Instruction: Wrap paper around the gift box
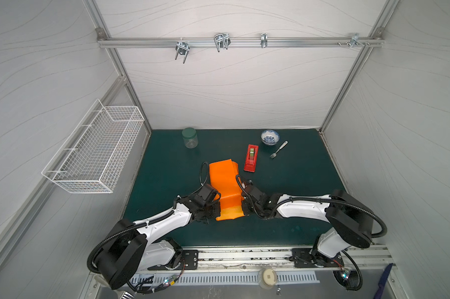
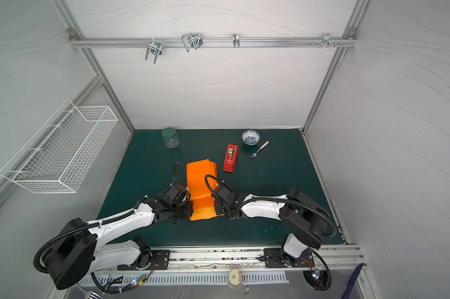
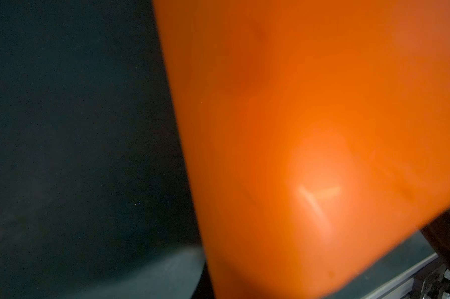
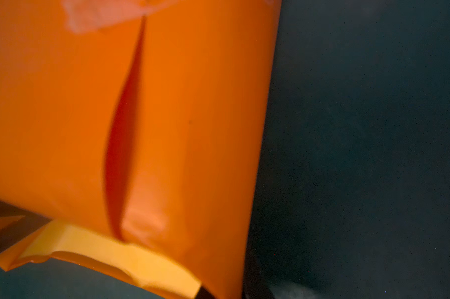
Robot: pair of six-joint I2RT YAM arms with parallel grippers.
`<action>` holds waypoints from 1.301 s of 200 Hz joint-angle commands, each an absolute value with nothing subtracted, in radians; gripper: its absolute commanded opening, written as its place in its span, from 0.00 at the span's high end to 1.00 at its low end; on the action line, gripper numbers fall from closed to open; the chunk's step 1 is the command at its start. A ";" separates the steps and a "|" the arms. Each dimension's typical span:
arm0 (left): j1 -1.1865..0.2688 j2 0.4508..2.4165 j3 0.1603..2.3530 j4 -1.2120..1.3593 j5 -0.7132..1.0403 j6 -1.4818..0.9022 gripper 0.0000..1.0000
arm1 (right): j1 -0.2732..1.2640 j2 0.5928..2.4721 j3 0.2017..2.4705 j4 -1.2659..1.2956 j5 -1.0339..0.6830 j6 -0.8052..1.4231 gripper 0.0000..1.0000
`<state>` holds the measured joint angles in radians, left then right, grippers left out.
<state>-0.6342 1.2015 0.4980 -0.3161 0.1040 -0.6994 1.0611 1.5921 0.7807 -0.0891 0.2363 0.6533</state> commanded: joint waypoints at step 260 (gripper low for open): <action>-0.636 1.199 0.551 -0.316 0.088 -0.696 0.64 | 1.011 1.392 0.669 -0.124 0.015 0.540 0.59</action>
<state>-0.6342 1.2259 0.5091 -0.3141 0.0937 -0.6971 1.0374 1.4475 0.6899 -0.0910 0.1131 0.6025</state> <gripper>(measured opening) 0.247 0.399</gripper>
